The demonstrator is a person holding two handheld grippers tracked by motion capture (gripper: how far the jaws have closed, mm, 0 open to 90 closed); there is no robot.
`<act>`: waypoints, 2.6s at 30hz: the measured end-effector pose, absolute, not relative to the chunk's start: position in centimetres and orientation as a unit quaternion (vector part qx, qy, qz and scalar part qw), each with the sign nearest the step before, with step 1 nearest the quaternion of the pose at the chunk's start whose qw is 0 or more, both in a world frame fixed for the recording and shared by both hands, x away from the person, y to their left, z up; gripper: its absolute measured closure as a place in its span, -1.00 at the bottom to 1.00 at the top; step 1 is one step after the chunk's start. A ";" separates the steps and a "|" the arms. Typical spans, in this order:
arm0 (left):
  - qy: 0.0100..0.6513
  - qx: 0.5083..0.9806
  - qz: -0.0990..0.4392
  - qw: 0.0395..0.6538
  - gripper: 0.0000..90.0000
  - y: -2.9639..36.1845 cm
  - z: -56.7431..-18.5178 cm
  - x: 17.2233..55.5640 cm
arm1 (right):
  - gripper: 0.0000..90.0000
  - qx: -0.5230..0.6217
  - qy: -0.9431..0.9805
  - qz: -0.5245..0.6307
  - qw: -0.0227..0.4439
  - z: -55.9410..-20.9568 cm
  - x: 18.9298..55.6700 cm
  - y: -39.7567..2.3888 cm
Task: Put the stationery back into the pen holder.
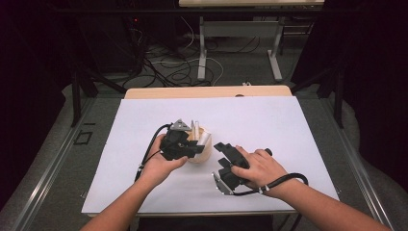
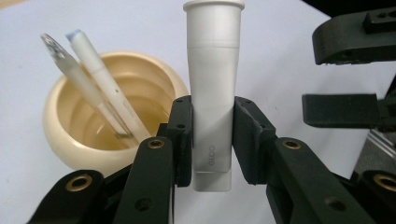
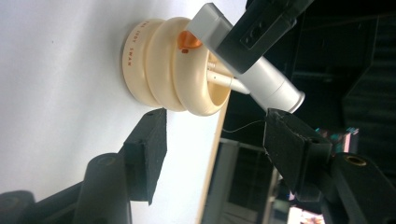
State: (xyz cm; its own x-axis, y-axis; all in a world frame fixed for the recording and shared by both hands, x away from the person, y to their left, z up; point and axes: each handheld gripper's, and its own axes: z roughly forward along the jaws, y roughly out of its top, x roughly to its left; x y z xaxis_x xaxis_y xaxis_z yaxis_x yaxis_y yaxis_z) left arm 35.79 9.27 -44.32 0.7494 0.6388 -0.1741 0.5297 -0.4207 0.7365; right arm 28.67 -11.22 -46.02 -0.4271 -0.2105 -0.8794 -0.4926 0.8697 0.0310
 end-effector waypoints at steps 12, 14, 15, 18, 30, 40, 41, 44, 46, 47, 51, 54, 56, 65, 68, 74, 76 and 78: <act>0.362 0.813 0.095 0.447 0.56 10.1 -44.6 36.7 | -0.21 -0.091 0.871 0.197 0.440 -45.7 29.6 -12.1; 0.367 0.807 0.096 0.452 0.56 10.3 -44.7 36.9 | -0.24 -0.078 0.871 0.205 0.439 -45.8 29.8 -12.3; 0.370 0.805 0.097 0.453 0.56 10.3 -44.7 37.0 | -0.27 -0.066 0.872 0.214 0.435 -45.9 29.8 -12.3; 0.381 0.794 0.097 0.463 0.56 10.4 -44.8 37.3 | -0.35 -0.044 0.878 0.224 0.421 -45.9 29.9 -12.5; 0.406 0.773 0.104 0.476 0.56 10.6 -45.2 38.3 | -0.57 0.090 0.884 0.289 0.357 -46.7 30.6 -14.2; 0.424 0.761 0.114 0.478 0.56 10.5 -45.9 39.2 | -0.69 0.170 0.869 0.326 0.331 -47.9 31.4 -16.4; 0.423 0.762 0.116 0.476 0.56 10.6 -46.0 39.3 | -0.71 0.178 0.866 0.329 0.331 -48.0 31.5 -16.6; 0.436 0.755 0.116 0.476 0.56 10.4 -46.2 39.5 | -0.79 0.205 0.858 0.344 0.322 -48.3 31.8 -17.2; 0.441 0.750 0.115 0.479 0.56 10.3 -46.6 39.6 | -0.83 0.221 0.852 0.356 0.313 -48.5 31.9 -17.6; 0.446 0.749 0.112 0.477 0.56 10.3 -46.7 39.6 | -0.85 0.230 0.850 0.361 0.308 -48.6 32.0 -17.7; 0.456 0.745 0.116 0.473 0.56 10.3 -47.4 39.7 | -0.90 0.254 0.841 0.377 0.294 -49.0 32.1 -18.2; 0.465 0.742 0.113 0.469 0.56 10.3 -47.9 39.9 | -0.90 0.269 0.835 0.384 0.289 -49.3 32.2 -18.5; 0.469 0.740 0.110 0.469 0.56 10.3 -48.0 39.8 | -0.90 0.276 0.834 0.386 0.283 -49.4 32.3 -18.6; 0.483 0.729 0.091 0.477 0.47 10.7 -47.9 39.4 | -0.90 0.304 0.823 0.395 0.274 -49.8 32.3 -19.3; 0.473 0.728 0.109 0.485 0.35 11.4 -47.1 38.8 | -0.90 0.309 0.823 0.394 0.269 -49.8 32.3 -19.6; 0.465 0.722 0.147 0.491 0.12 13.3 -46.0 37.9 | -0.90 0.333 0.809 0.408 0.261 -49.9 32.6 -20.2; 0.465 0.720 0.151 0.493 0.06 13.8 -45.7 37.7 | -0.90 0.337 0.810 0.404 0.257 -49.8 32.7 -20.4; 0.461 0.721 0.159 0.492 0.00 14.4 -45.5 37.5 | -0.90 0.340 0.808 0.406 0.258 -49.8 32.8 -20.6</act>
State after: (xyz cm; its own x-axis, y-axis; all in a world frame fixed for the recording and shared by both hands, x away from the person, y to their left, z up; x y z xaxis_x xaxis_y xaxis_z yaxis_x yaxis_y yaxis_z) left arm 37.52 14.35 -45.51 0.5247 0.8215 -0.2233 0.5082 -0.0918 0.8563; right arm 32.79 -20.63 -49.80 -0.6354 0.7592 -0.1410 0.3407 0.4395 0.8311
